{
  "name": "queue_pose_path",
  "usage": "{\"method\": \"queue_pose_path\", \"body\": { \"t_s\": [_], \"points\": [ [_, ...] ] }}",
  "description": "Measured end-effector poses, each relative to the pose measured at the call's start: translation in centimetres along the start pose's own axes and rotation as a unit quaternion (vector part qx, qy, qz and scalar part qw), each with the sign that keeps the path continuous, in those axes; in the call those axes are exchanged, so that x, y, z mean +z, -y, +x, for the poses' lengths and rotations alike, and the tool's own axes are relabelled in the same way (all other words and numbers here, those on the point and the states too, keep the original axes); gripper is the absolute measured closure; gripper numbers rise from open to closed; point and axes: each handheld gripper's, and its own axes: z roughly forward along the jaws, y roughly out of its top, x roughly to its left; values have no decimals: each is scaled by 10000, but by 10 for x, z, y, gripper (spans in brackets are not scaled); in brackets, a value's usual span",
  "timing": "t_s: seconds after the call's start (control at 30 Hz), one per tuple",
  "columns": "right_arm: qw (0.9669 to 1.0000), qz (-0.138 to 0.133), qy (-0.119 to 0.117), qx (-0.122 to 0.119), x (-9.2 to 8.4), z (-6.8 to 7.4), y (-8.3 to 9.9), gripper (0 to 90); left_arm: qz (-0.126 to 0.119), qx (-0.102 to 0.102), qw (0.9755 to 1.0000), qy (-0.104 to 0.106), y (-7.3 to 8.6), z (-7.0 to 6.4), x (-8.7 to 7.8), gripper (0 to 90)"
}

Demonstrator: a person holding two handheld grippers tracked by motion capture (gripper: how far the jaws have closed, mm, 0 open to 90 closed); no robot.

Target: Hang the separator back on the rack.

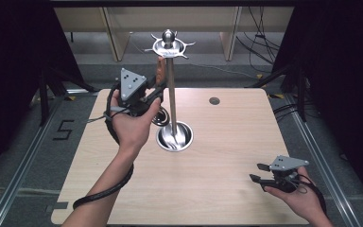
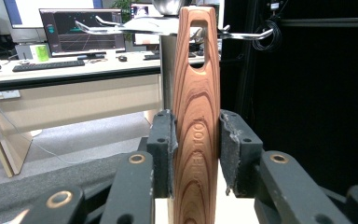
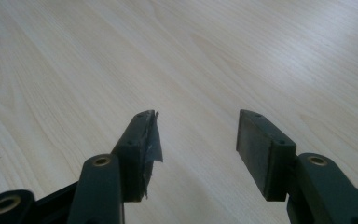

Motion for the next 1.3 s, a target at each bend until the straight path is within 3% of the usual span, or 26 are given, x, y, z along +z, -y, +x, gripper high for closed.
{"method": "queue_pose_path", "body": {
  "t_s": [0.03,0.1,0.13,1.3],
  "points": [
    [10000,-4,2,1,0,0,0,482,-31,89,10000,-19,0,1,1,669],
    [10000,-2,2,-2,0,0,0,481,17,-1,10000,-4,0,0,2,669],
    [10000,-2,2,-3,0,0,0,482,-8,84,10000,-28,0,1,2,669],
    [10000,24,-40,-30,1,0,0,480,39,175,9998,-116,0,0,16,648]
  ]
}}
